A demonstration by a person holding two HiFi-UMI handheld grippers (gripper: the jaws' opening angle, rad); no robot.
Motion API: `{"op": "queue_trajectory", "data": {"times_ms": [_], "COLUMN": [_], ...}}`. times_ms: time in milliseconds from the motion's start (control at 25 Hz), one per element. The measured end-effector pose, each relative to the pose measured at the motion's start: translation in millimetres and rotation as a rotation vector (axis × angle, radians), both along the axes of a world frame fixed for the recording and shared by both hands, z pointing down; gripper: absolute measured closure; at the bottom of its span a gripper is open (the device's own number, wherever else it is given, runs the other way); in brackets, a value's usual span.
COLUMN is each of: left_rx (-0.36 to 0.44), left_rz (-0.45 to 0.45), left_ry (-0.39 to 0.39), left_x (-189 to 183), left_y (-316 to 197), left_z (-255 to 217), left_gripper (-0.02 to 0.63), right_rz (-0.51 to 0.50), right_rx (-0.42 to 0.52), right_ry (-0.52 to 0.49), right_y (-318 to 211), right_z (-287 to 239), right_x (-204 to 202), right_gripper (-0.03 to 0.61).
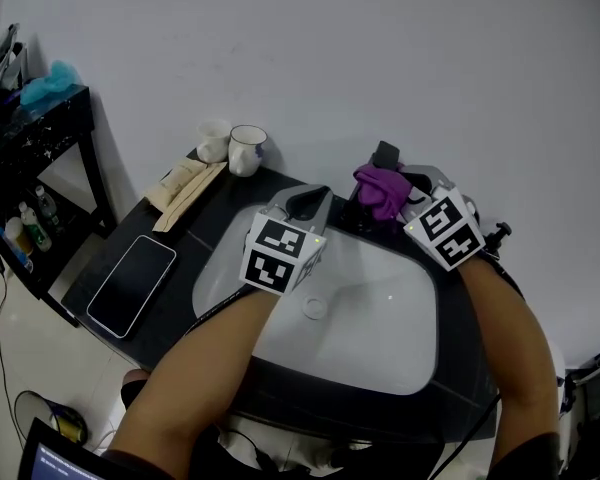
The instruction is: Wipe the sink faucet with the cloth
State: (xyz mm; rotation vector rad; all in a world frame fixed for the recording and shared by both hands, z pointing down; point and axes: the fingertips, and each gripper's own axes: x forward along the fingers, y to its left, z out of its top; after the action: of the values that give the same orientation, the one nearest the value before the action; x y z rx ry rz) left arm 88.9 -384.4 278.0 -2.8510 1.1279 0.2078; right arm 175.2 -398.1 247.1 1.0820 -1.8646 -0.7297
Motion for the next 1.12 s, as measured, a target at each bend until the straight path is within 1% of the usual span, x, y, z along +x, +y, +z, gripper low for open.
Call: {"op": "queue_trajectory", "data": {"times_ms": [160, 320, 640, 920, 1120], "left_rx": [-0.014, -0.015, 0.003, 0.004, -0.006], "left_rz": [-0.006, -0.014, -0.018, -0.01, -0.021], "left_ry": [0.003, -0.024, -0.072, -0.058, -0.047], "left_x": [-2.3, -2.1, -0.6, -3.0, -7.9], "left_y": [-2.3, -1.8, 4.9, 15.9, 15.1], "left_z": [2.4, 4.6, 8.6, 4.2, 4.8], "left_gripper": [0.597, 0.595, 0.595, 0.595, 0.595], "right_rz": [-0.023, -0.044, -0.076, -0.082, -0.121], "right_rx": [0.007, -0.018, -0.026, -0.025, -0.013], "right_ry": [0.062, 0.094, 0.138, 0.123, 0.066], "right_y": [8.9, 22.8, 49.8, 66.4, 92.3], "right_z": [6.8, 9.8, 13.5, 15.0, 15.5], "right_x": [-4.2, -9.1, -18.5, -21.8, -27.9], "right_gripper": [0.52, 0.52, 0.52, 0.52, 0.518]}}
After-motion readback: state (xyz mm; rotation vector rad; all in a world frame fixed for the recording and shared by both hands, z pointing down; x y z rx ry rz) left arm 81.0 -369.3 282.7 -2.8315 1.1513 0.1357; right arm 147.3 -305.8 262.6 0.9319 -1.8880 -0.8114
